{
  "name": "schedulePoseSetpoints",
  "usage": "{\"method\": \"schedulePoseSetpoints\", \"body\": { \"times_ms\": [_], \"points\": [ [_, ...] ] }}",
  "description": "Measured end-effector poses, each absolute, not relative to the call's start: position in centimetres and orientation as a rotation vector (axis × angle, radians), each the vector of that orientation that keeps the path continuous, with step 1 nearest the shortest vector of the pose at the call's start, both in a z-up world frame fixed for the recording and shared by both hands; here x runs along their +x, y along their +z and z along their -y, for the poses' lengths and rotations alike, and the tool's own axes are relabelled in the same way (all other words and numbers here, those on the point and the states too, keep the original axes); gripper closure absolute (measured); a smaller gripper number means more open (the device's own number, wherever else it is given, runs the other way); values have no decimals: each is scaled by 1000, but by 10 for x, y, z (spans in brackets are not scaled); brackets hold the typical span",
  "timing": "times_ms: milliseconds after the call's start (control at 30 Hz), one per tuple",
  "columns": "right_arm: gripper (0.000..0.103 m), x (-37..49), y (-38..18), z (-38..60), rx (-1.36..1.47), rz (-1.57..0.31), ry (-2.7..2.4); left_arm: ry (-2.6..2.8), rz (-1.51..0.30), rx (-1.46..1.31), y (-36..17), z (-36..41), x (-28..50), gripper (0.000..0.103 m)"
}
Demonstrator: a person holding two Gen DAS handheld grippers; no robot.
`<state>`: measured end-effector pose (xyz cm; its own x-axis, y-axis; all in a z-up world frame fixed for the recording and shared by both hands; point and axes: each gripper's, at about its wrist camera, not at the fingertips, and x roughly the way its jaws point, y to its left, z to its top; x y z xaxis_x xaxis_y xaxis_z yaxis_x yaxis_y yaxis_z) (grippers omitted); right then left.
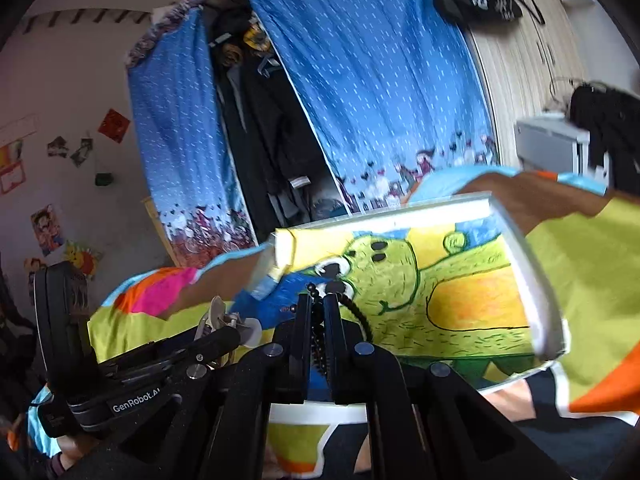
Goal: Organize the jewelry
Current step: 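Carry the bracelet and holder into the white drawing tray and open both tools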
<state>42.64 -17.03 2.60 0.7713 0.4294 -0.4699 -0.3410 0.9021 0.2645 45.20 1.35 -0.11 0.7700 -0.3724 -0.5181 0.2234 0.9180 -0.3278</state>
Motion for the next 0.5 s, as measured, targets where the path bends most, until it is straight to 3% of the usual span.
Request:
{"method": "schedulePoseSetpoints", "body": {
  "times_ms": [200,433,500],
  "points": [
    [96,449,-19,173,151,-648,350,-293,-759,-231,-40,-22,493,54],
    [95,450,-46,183,137,-728,287,-297,-798,-86,-53,0,490,53],
    [84,448,-47,186,128,-737,275,-295,-808,-88,-56,2,490,52]
  ]
}}
